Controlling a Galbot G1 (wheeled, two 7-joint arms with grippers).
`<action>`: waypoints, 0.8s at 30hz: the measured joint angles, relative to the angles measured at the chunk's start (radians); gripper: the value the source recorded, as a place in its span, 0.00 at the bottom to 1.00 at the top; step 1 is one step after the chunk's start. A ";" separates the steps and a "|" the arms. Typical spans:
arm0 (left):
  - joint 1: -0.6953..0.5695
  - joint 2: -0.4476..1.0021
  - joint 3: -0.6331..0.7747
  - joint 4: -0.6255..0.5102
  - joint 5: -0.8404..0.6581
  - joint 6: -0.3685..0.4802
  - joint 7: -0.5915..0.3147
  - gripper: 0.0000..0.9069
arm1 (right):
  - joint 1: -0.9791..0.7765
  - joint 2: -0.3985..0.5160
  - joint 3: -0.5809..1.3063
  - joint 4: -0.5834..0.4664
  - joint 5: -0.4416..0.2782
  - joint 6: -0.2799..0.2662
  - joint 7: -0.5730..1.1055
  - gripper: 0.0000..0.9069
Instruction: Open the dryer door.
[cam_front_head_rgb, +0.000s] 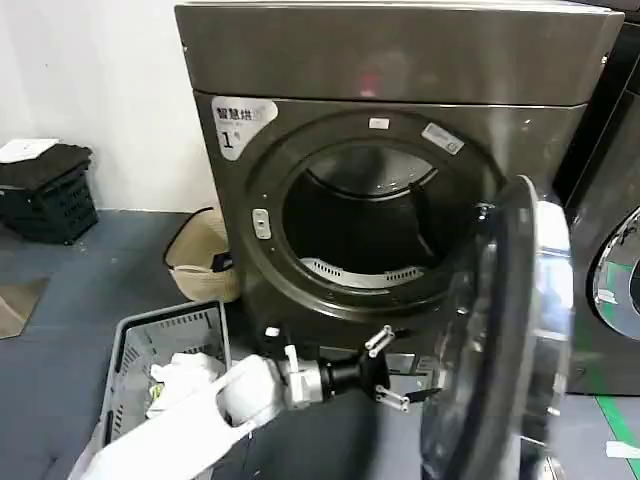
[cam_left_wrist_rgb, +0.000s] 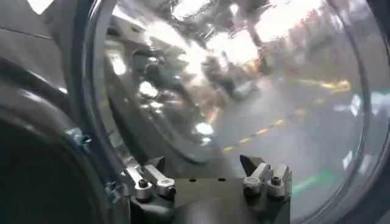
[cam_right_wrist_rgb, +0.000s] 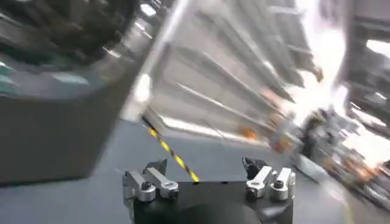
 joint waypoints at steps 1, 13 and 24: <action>-0.013 -0.012 0.012 0.010 -0.002 0.001 0.000 1.00 | 0.001 0.002 0.006 -0.004 -0.012 0.004 0.007 1.00; -0.133 -0.167 0.115 0.151 -0.002 -0.003 0.002 1.00 | -0.004 0.022 0.102 -0.049 -0.060 -0.006 0.066 1.00; -0.183 -0.325 0.120 0.306 0.010 0.020 0.002 1.00 | -0.012 0.039 0.129 -0.055 -0.070 -0.017 0.104 1.00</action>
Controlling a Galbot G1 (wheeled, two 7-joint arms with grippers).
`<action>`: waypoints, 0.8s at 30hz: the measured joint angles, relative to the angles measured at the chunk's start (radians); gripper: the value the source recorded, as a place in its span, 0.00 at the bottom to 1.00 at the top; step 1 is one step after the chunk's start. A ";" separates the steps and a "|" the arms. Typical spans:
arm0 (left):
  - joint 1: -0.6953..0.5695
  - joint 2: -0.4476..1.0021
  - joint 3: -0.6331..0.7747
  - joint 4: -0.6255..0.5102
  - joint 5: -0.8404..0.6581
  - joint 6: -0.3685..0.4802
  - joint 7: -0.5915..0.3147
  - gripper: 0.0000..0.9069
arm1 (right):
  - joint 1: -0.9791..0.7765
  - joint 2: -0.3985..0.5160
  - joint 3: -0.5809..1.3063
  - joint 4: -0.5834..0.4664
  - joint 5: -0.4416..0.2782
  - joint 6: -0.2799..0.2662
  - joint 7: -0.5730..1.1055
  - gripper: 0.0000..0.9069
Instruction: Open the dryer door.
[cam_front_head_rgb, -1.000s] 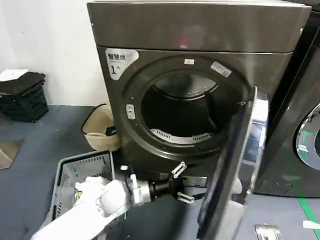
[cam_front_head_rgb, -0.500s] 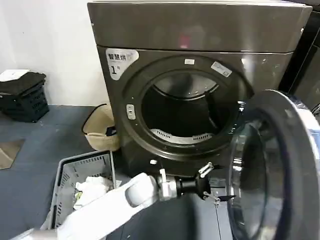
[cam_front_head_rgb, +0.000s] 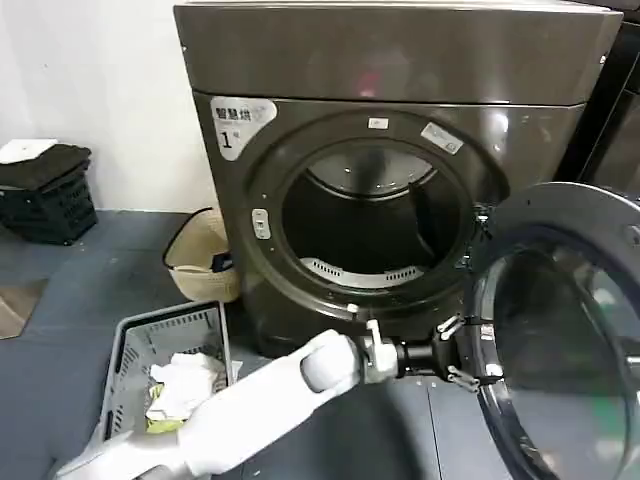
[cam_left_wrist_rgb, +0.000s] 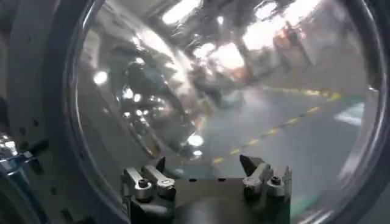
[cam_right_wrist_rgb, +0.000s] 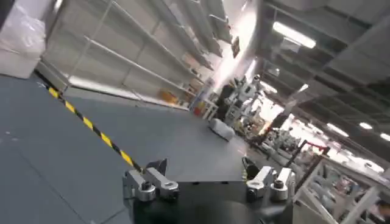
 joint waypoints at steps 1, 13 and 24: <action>-0.005 -0.014 0.002 0.013 0.001 0.001 0.000 1.00 | 0.001 0.002 0.001 0.002 0.000 -0.001 0.002 1.00; -0.056 -0.147 0.010 0.136 0.008 0.011 -0.004 1.00 | 0.000 0.015 0.004 0.008 0.000 -0.001 0.006 1.00; -0.041 -0.156 0.009 0.124 0.011 0.027 -0.003 1.00 | 0.005 -0.001 0.005 -0.005 0.000 0.003 0.004 1.00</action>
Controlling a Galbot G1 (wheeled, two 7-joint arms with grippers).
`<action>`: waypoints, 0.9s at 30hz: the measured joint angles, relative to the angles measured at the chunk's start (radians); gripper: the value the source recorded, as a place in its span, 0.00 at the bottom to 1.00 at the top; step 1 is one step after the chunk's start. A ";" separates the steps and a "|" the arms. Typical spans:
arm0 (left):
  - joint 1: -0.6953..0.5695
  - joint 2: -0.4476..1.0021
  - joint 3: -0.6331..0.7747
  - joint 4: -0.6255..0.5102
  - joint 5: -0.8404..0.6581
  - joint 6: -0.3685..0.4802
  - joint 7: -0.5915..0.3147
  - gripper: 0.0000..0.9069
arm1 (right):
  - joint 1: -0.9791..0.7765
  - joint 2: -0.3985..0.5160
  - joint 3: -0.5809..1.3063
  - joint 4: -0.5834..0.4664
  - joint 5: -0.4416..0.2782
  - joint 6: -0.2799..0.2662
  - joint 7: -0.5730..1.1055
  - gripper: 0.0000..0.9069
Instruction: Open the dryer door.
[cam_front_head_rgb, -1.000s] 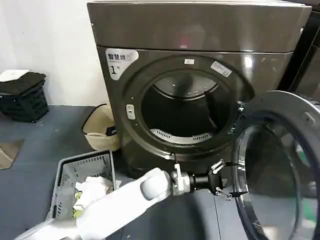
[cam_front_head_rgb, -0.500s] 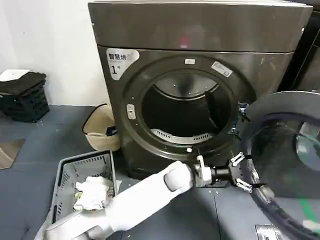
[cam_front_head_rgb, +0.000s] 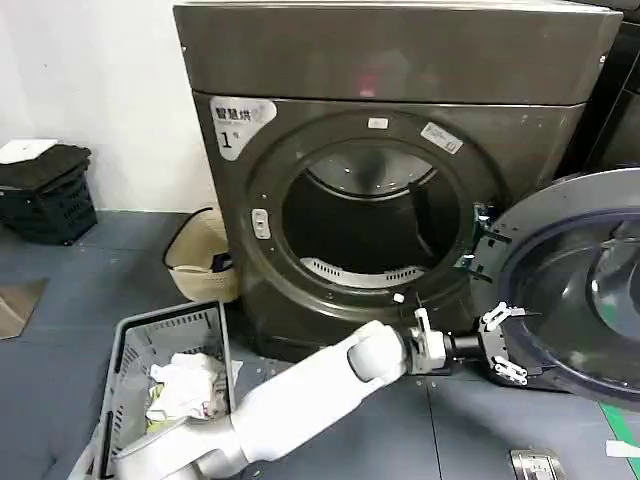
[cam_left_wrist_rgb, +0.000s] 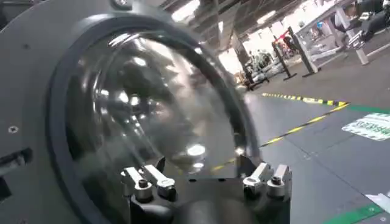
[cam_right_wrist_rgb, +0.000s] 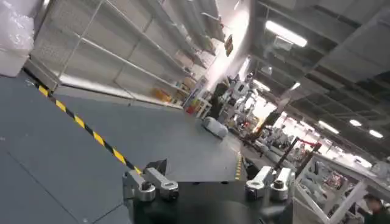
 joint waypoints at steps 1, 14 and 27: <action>0.001 0.004 0.001 -0.005 0.000 0.003 0.001 1.00 | 0.001 -0.004 0.000 -0.002 0.000 0.000 -0.001 1.00; 0.041 0.204 0.015 -0.216 0.028 0.047 0.005 1.00 | 0.009 -0.046 -0.009 -0.012 0.000 -0.003 -0.032 1.00; 0.002 0.595 0.010 -0.467 0.128 -0.028 0.026 1.00 | 0.036 -0.103 -0.037 -0.048 -0.009 -0.007 -0.053 1.00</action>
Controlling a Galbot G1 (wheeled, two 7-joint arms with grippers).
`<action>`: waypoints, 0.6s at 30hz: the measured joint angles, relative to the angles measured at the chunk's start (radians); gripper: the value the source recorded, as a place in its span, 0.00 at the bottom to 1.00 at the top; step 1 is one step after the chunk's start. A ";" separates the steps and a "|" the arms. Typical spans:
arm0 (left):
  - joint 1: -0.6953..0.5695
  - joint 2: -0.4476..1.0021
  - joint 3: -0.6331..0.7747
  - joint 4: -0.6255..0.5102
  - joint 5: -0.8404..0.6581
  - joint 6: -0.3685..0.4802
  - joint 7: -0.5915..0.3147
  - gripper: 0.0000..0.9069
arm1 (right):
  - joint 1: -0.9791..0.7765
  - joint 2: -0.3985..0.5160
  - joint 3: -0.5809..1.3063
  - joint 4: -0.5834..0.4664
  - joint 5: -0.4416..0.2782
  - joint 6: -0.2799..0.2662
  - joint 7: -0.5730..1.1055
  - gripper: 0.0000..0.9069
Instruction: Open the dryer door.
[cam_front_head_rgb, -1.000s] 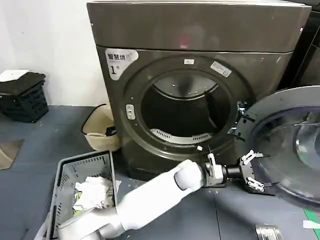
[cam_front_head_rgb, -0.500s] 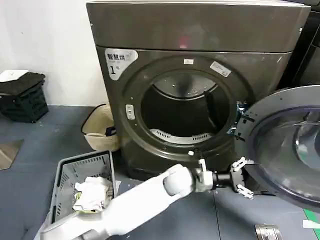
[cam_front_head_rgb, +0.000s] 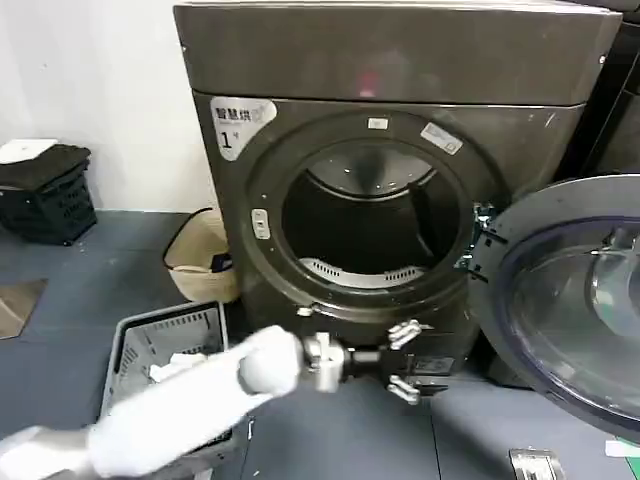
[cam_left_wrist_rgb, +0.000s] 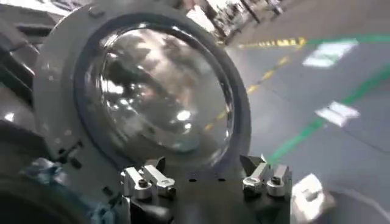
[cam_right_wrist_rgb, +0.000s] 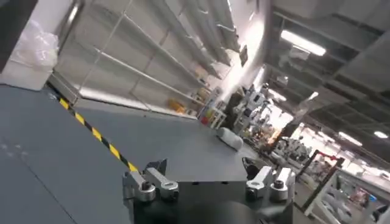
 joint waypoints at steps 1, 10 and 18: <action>-0.008 0.041 0.000 -0.017 0.005 -0.016 0.008 1.00 | 0.002 -0.002 -0.004 -0.003 -0.003 0.000 -0.002 1.00; -0.030 0.342 -0.043 -0.056 0.210 -0.187 0.062 1.00 | 0.018 -0.038 -0.019 -0.037 -0.010 0.003 -0.015 1.00; 0.036 0.598 -0.164 -0.088 0.474 -0.389 0.142 1.00 | 0.047 -0.058 -0.052 -0.058 -0.016 0.005 -0.032 1.00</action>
